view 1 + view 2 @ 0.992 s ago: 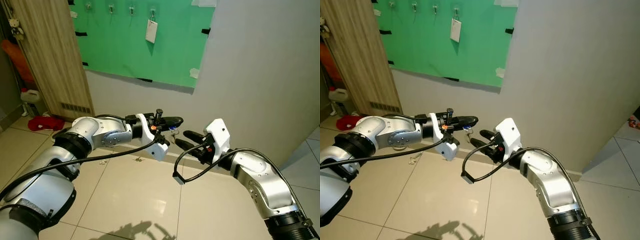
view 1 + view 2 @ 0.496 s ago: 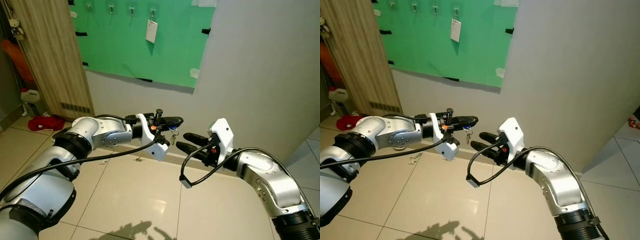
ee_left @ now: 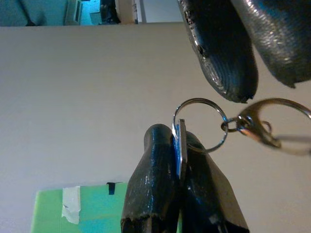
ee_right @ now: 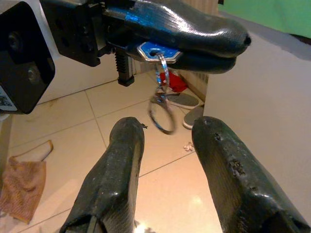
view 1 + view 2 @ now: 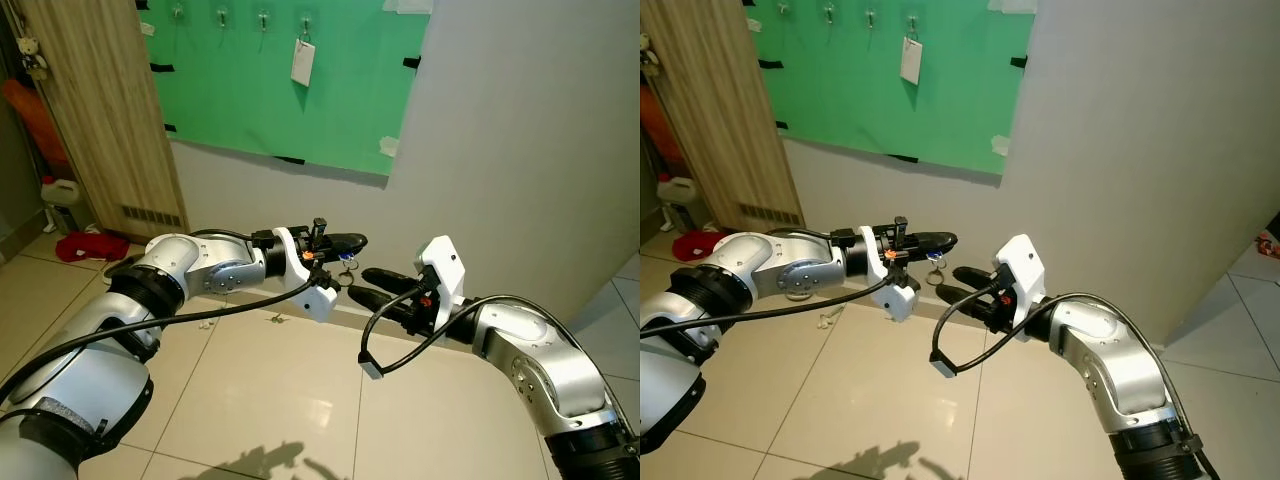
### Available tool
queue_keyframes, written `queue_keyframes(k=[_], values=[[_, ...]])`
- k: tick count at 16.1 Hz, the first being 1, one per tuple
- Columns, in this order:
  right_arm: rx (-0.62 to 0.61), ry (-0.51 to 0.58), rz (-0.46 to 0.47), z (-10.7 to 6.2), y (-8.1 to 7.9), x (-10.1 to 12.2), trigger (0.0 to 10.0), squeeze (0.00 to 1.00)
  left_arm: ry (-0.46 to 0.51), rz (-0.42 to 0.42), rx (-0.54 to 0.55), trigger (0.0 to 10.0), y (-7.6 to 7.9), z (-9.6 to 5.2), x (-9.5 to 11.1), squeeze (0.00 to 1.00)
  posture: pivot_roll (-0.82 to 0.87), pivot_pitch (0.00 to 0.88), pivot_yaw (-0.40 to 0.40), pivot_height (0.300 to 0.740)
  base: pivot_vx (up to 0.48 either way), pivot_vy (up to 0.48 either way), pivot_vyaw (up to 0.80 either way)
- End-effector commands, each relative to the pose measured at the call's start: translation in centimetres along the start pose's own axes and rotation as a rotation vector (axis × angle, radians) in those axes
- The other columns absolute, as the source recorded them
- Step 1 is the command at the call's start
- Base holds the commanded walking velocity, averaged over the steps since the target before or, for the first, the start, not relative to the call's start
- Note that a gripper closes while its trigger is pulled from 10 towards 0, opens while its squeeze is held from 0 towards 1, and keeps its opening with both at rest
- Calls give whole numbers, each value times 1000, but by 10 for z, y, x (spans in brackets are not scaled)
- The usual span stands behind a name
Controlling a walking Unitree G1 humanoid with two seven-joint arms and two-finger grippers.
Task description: Hang keys on a hook
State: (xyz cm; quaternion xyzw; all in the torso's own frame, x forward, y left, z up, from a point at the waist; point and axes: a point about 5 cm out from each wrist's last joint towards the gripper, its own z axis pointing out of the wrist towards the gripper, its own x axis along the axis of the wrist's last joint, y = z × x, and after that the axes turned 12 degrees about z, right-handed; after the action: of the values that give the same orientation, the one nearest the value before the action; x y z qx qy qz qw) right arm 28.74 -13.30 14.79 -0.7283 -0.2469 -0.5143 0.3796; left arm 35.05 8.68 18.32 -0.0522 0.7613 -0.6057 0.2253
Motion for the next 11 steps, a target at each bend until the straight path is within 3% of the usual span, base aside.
queue_keyframes(k=[1, 11], values=[[-11, 5, -3, -3, 1, 1, 10000, 0, 14, 6, 8, 10000, -1, 2, 3, 0, -100, 0, -34, 740, 0, 0, 0], [-25, -5, -21, 1, 5, 3, 10000, 0, 21, 7, 12, 10000, -2, 5, 4, 0, -99, 0, -35, 740, 0, 0, 0]])
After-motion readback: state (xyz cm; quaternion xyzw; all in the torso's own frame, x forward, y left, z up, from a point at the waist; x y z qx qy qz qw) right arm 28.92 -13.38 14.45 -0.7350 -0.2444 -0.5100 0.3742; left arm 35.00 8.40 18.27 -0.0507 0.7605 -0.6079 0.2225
